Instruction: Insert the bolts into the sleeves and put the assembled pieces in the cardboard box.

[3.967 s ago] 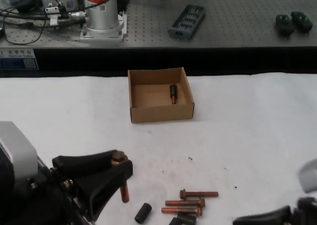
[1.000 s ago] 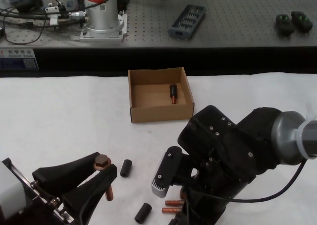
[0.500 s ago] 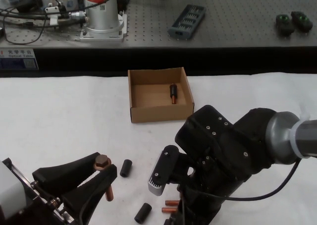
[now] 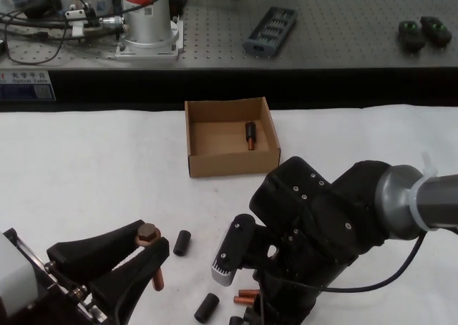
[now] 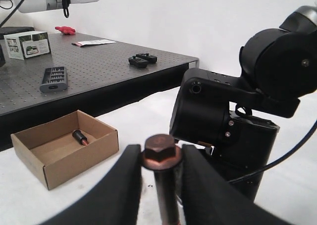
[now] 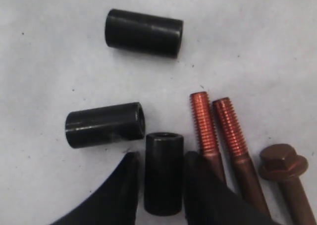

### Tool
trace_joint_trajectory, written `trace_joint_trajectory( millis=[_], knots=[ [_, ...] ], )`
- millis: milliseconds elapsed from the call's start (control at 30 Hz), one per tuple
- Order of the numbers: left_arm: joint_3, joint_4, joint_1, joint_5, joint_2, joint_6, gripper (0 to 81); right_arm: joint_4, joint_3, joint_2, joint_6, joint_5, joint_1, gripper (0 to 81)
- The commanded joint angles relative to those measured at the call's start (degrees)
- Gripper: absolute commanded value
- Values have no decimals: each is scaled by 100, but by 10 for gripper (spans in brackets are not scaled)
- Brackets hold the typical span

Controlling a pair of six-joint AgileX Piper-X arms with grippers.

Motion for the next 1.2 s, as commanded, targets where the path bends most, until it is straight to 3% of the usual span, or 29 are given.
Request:
trace_joint_trajectory(
  millis=[0,100,233,300,533,733,1167],
  knots=[
    [-16,-77,-32,-38,-74,54,6,58,51,135,-31,-13,10,250],
    [-16,-77,-32,-38,-74,54,6,58,51,150,-31,-13,10,209],
    [-16,-77,-32,-38,-74,54,6,58,51,150,-31,-13,10,15],
    [-16,-77,-32,-38,-74,54,6,62,51,150,-31,-6,10,53],
    [-16,-40,-32,-66,-74,54,6,234,51,120,15,19,10,55],
    [-16,-26,-32,-530,-74,54,6,794,42,-236,56,36,10,55],
    [47,-48,-32,-578,-74,54,6,531,42,-1938,1581,36,10,55]
  ],
)
